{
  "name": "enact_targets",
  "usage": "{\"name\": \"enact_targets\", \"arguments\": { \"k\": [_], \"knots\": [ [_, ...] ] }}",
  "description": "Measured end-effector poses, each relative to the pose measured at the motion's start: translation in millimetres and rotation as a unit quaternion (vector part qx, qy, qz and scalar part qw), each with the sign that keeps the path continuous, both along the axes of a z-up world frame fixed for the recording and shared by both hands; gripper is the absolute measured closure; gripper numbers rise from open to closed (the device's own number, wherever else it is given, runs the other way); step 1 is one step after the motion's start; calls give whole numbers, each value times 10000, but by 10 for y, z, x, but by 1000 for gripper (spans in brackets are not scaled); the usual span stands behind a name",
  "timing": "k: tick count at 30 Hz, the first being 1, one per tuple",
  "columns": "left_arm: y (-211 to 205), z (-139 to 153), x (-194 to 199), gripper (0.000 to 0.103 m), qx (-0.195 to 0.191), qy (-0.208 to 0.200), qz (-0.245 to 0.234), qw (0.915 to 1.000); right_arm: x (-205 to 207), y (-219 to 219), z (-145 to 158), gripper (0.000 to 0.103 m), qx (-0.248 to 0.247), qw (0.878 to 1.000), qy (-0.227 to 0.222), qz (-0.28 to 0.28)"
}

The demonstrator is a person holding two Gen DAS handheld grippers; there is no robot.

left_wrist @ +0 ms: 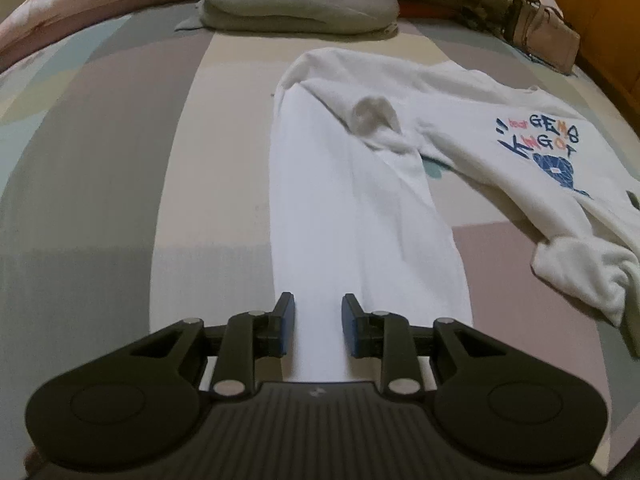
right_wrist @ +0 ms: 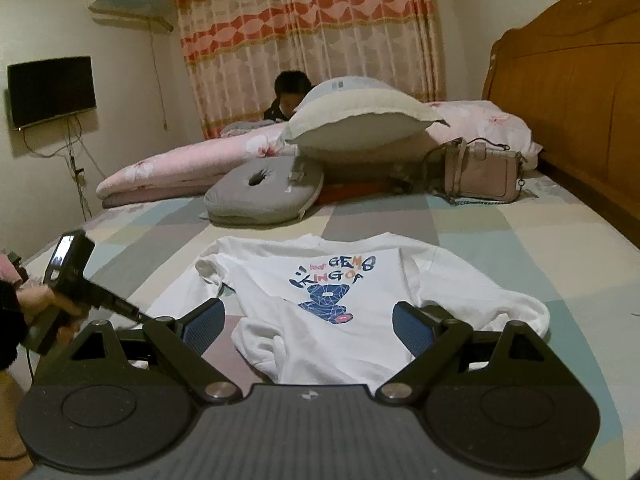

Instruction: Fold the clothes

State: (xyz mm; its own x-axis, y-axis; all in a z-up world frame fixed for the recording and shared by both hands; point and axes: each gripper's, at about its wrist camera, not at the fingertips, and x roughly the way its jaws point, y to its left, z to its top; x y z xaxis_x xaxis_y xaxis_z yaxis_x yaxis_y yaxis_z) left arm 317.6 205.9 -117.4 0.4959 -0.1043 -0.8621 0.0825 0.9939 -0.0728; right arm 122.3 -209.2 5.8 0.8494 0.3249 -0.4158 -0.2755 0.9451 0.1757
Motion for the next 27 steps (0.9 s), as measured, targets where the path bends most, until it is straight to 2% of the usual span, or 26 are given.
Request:
{"name": "enact_targets", "arguments": {
  "k": [6, 11, 14, 18, 22, 23, 24, 25, 26, 27],
  "knots": [
    [49, -4, -265, 76, -235, 64, 55, 9997, -112, 56, 47, 9, 23, 9999, -53, 110],
    [211, 9, -315, 76, -119, 13, 269, 9996, -143, 108, 48, 8, -6, 9998, -52, 198],
    [316, -16, -303, 71, -440, 86, 400, 9982, -162, 139, 48, 8, -24, 9997, -51, 252],
    [259, -62, -344, 71, -1058, 207, 189, 9940, -163, 173, 28, 8, -29, 9996, -14, 297],
    [243, -112, -268, 72, -1177, 97, 76, 9930, -116, 193, -13, 8, 30, 9994, 85, 332],
    [277, -114, -247, 73, -1275, 95, 132, 9917, -104, 198, -20, 8, 39, 9994, 100, 341],
    [311, -117, -236, 78, -1355, 121, 242, 9904, -101, 204, -24, 8, 31, 9993, 100, 348],
    [322, -118, -236, 85, -1305, 137, 301, 9909, -96, 208, -32, 8, 14, 9993, 102, 353],
    [308, -111, -248, 98, -1136, 113, 255, 9931, -90, 212, -40, 8, -2, 9993, 105, 358],
    [285, -100, -264, 100, -935, 74, 172, 9954, -85, 216, -48, 8, -19, 9993, 107, 363]
  ]
}}
